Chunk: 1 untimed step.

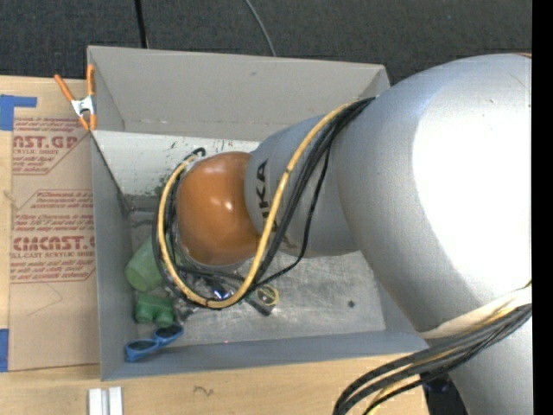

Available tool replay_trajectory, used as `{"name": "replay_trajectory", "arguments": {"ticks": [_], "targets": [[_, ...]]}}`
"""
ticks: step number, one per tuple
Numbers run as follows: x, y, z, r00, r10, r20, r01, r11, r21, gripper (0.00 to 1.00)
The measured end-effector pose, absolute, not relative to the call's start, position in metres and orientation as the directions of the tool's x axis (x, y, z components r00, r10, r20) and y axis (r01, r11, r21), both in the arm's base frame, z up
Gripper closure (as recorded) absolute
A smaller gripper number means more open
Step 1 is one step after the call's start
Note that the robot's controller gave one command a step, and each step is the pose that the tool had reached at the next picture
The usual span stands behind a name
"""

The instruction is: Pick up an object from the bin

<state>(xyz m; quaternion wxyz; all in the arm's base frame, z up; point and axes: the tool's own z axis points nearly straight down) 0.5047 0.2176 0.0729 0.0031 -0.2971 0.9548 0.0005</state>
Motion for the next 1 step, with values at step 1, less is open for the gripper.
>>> {"name": "replay_trajectory", "arguments": {"ticks": [1], "targets": [[0.5292,0.1745,0.1553,-0.666,-0.746,-0.006,-0.746,0.666,-0.004,1.00]]}}
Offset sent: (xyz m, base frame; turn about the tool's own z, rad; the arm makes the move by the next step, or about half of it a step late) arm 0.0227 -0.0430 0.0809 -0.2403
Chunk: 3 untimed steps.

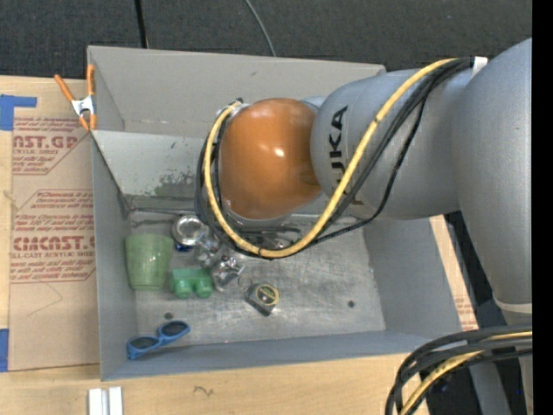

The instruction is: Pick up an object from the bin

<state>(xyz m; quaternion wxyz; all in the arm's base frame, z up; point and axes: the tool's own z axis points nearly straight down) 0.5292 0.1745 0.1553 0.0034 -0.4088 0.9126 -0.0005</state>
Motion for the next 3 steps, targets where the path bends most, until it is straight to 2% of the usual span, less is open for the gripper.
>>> {"name": "replay_trajectory", "arguments": {"ticks": [1,2,3], "targets": [[0.555,0.219,0.158,-0.710,-0.704,-0.007,-0.704,0.710,0.001,1.00],[0.595,0.215,0.225,-0.737,-0.676,-0.012,-0.676,0.737,-0.005,1.00],[0.562,0.206,0.155,-0.915,-0.403,0.003,-0.403,0.915,0.002,1.00]]}}
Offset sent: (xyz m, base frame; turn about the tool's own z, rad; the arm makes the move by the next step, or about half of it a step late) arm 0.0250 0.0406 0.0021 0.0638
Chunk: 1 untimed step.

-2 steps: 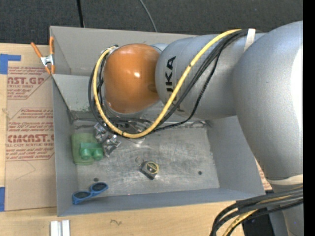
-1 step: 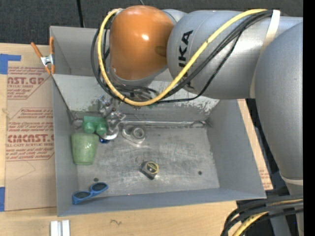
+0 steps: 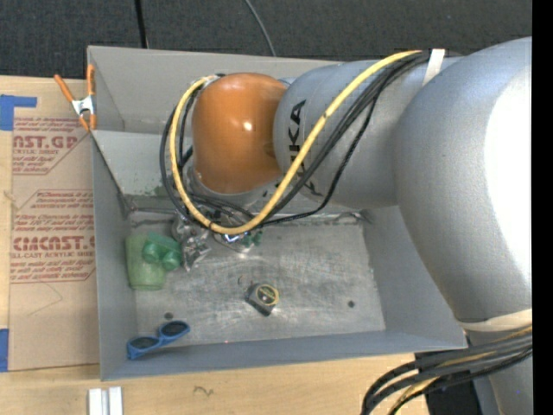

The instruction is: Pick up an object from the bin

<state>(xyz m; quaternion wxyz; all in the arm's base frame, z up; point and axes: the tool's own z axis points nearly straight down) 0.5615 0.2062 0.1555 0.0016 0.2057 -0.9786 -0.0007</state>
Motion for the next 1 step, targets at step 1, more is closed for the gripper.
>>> {"name": "replay_trajectory", "arguments": {"ticks": [1], "targets": [[0.5745,0.2170,0.2402,-0.886,-0.464,-0.013,-0.464,0.886,-0.001,1.00]]}}
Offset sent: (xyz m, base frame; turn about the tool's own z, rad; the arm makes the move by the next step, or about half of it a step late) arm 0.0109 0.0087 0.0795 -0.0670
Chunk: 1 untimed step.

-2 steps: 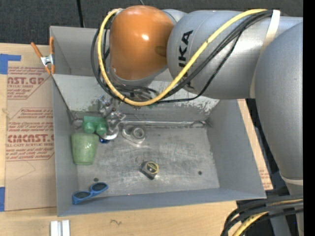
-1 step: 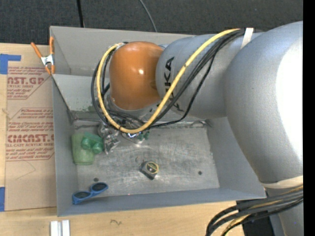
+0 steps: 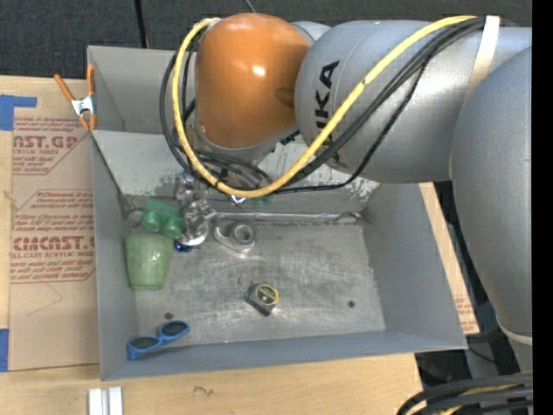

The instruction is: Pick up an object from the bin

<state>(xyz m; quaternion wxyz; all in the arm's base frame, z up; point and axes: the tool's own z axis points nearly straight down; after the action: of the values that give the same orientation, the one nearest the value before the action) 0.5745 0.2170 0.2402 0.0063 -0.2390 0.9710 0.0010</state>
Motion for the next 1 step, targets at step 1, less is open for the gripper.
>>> {"name": "replay_trajectory", "arguments": {"ticks": [1], "targets": [[0.5523,0.1996,0.1411,-0.846,-0.533,0.007,-0.533,0.846,0.002,1.00]]}}
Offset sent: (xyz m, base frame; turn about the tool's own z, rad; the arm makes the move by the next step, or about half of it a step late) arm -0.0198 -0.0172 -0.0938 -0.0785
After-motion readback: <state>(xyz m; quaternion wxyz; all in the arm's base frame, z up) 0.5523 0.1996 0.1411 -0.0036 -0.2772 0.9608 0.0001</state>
